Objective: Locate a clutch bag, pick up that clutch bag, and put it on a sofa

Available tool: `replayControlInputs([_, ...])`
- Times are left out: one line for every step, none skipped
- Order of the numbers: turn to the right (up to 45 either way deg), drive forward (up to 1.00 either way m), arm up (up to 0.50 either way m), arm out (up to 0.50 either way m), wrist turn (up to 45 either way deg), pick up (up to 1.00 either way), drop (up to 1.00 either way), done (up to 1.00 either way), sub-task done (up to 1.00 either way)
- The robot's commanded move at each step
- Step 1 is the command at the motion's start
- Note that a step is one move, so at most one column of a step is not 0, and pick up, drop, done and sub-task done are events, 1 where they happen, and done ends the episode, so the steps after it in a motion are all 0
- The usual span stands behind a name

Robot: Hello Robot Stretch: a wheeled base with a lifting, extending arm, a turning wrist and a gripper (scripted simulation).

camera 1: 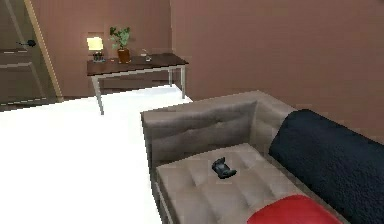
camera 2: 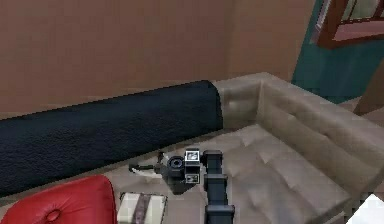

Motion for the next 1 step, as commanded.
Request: replayControlInputs([0.0,0.0,0.0,-0.08,0.0,0.0,0.0,0.0,0.0])
